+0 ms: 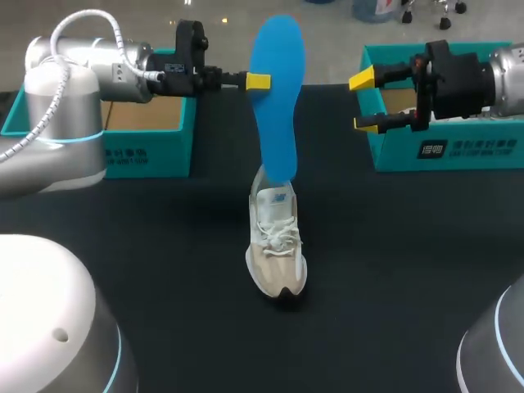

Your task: Take the shoe out of the shoebox, open the shoe tongue, remove and reinsert the insole, then place the shoe into the shoebox

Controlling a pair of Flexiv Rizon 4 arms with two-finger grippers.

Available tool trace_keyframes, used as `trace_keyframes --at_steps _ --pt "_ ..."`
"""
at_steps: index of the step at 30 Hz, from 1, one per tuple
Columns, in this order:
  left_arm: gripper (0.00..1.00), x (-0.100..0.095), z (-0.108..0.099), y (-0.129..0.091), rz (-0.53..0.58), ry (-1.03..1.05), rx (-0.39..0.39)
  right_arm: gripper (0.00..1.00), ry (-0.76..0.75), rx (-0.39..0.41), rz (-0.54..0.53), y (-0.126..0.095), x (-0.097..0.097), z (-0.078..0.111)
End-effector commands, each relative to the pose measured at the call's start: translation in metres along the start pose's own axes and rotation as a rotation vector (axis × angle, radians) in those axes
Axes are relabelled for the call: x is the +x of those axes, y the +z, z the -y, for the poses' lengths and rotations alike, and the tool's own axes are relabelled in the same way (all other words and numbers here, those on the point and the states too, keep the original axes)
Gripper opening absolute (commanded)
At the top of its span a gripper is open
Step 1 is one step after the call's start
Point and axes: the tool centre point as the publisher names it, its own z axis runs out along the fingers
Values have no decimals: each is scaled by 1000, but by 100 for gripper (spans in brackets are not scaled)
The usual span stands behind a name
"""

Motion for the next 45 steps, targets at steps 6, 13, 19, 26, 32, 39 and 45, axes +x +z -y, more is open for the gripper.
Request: trace_keyframes --at_steps 6,13,19,26,32,39,45 --pt "0 14 -2 3 56 18 15 100 0 0 0 2 -1 -1" --pt "0 12 -2 -1 23 370 -20 100 0 0 0 2 -1 -1" --pt "0 12 2 -2 20 737 7 100 0 0 0 2 -1 -1" --pt "0 9 7 0 64 896 34 100 0 0 0 2 -1 -1" --pt "0 9 7 0 64 896 34 100 0 0 0 2 -1 -1" --pt "0 7 5 0 40 992 36 100 0 0 0 2 -1 -1" --pt "0 -2 3 -7 40 1358 -120 100 0 0 0 2 -1 -1"
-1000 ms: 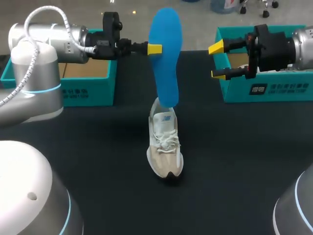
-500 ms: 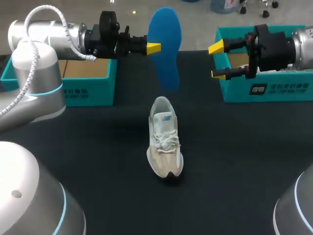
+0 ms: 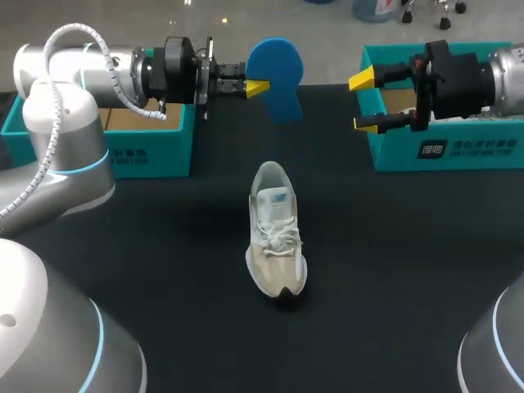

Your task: Take the shoe out of the shoebox, open the shoe tongue, remove and reinsert the insole, then place the shoe into the shoebox

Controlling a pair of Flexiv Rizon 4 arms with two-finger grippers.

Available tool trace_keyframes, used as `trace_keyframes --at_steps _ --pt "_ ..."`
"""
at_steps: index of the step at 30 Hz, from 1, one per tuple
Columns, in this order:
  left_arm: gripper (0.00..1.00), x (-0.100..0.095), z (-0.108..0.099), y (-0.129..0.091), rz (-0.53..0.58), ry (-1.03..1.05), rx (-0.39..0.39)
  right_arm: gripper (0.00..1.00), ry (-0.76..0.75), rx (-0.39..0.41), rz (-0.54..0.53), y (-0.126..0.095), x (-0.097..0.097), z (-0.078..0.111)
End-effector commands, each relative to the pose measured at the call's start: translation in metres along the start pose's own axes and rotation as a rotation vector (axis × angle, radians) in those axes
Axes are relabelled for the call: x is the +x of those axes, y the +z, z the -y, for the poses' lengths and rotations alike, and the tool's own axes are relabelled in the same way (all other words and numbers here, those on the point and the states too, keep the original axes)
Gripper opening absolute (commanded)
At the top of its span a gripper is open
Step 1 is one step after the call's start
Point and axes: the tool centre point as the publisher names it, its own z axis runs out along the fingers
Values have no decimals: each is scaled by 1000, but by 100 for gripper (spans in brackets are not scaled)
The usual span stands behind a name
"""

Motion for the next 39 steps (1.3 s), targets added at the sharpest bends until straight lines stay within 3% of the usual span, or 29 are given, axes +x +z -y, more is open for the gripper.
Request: trace_keyframes --at_steps 1,7,13,17,32,39 --pt "0 -2 -7 -5 -63 335 -89 100 1 -1 1 2 0 0" --pt "0 -7 -9 -10 7 659 -103 100 1 -1 1 2 0 0" --pt "0 -11 -5 -12 116 931 -66 100 1 -1 1 2 0 0" --pt "0 -13 -5 -11 149 1156 -161 100 1 -1 1 2 0 0" --pt "0 -12 -5 -11 153 1166 -158 100 1 -1 1 2 0 0" --pt "0 -7 -10 -12 86 1159 -168 100 1 -1 1 2 0 0"
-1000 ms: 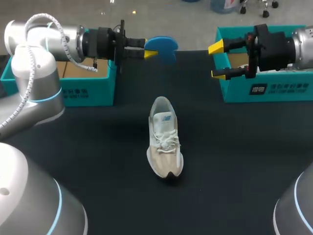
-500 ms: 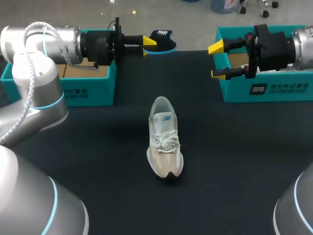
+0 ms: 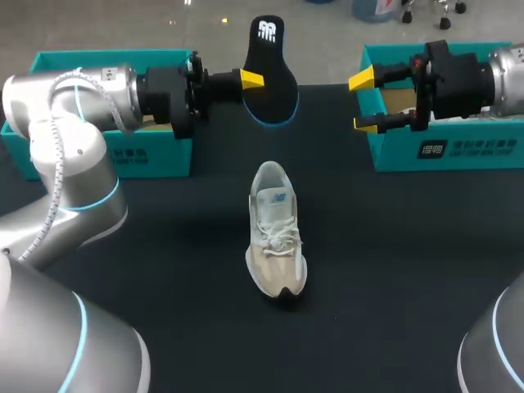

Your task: Take the shoe out of the shoebox, open the shoe tongue, remove and reinsert the insole, then place the shoe into the shoebox

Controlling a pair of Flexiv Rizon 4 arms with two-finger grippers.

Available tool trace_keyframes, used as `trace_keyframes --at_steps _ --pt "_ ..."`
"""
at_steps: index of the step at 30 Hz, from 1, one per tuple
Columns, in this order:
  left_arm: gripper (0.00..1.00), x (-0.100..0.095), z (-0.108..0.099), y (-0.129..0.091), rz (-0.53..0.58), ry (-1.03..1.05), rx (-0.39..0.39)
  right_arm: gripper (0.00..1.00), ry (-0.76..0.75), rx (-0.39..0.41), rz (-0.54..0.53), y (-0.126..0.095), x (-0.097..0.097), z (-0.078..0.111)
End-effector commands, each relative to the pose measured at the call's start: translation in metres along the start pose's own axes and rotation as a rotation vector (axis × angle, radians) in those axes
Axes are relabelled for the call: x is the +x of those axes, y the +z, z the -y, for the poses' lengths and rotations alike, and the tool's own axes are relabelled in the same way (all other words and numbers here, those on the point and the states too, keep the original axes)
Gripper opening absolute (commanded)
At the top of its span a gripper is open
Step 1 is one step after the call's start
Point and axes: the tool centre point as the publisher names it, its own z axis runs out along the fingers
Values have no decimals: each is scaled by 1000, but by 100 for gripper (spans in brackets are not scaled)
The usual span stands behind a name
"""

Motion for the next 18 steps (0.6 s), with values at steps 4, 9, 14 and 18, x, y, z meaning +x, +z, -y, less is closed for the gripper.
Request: trace_keyframes --at_steps 4,9,14,18 --pt "0 2 3 -1 -37 -29 9 100 1 -1 1 1 0 0" --pt "0 4 3 2 -30 -27 9 100 3 27 27 6 4 -6" --pt "0 4 7 13 -20 -22 24 100 3 40 30 20 6 -16" --pt "0 6 11 24 -16 -19 29 100 4 54 13 34 8 -25"
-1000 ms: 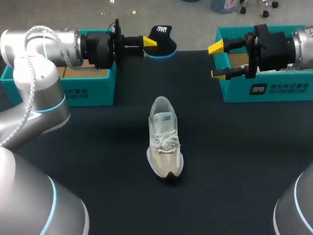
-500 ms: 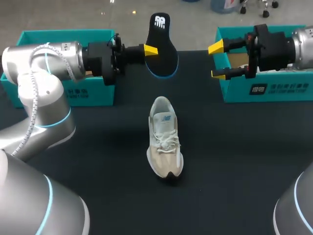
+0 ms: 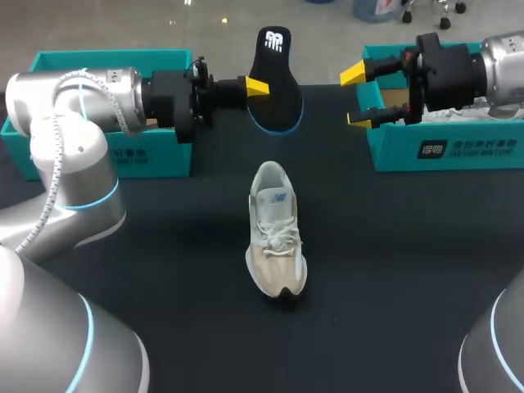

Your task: Take the shoe out of the shoebox, open the shoe tongue, remove and reinsert the insole, then place the shoe into the shoebox

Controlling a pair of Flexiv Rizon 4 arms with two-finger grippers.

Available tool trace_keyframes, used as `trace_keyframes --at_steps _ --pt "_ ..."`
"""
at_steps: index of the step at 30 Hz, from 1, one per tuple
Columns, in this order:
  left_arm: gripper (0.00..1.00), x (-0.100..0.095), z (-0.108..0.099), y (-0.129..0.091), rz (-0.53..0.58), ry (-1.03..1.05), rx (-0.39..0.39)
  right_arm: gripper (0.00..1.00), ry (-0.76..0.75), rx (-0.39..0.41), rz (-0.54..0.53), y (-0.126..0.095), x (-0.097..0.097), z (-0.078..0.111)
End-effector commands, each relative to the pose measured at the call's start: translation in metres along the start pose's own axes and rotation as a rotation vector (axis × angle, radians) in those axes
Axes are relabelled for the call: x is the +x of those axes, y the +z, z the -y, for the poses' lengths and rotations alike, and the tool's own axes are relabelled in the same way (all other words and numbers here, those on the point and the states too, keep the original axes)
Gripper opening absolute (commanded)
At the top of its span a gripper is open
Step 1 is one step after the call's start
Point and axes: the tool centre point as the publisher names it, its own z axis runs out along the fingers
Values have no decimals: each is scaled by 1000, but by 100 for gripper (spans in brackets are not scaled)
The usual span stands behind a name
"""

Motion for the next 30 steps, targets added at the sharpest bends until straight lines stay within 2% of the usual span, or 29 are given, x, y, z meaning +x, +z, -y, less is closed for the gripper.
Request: trace_keyframes --at_steps 1,7,8,11,13,14,17,19,22,30 --pt "0 3 0 17 6 10 -3 100 0 31 -11 23 -1 -19" --pt "0 6 2 31 35 -1 -19 100 15 56 -26 43 0 -24" --pt "0 6 3 32 38 -3 -20 97 15 60 -30 45 0 -25" --pt "0 8 3 37 41 -8 -23 79 20 80 -33 51 0 -27" --pt "0 8 4 39 40 -9 -23 61 24 94 -31 54 -1 -27" --pt "0 7 4 40 41 -8 -23 58 24 99 -32 55 -1 -27" --pt "0 5 5 42 45 -1 -21 59 28 108 -32 56 -2 -27" --pt "0 4 5 43 46 3 -20 57 31 113 -32 57 -3 -27" --pt "0 2 6 44 49 8 -18 48 33 117 -34 58 -4 -26" --pt "0 2 5 42 47 14 -28 44 38 121 -36 56 -5 -24"
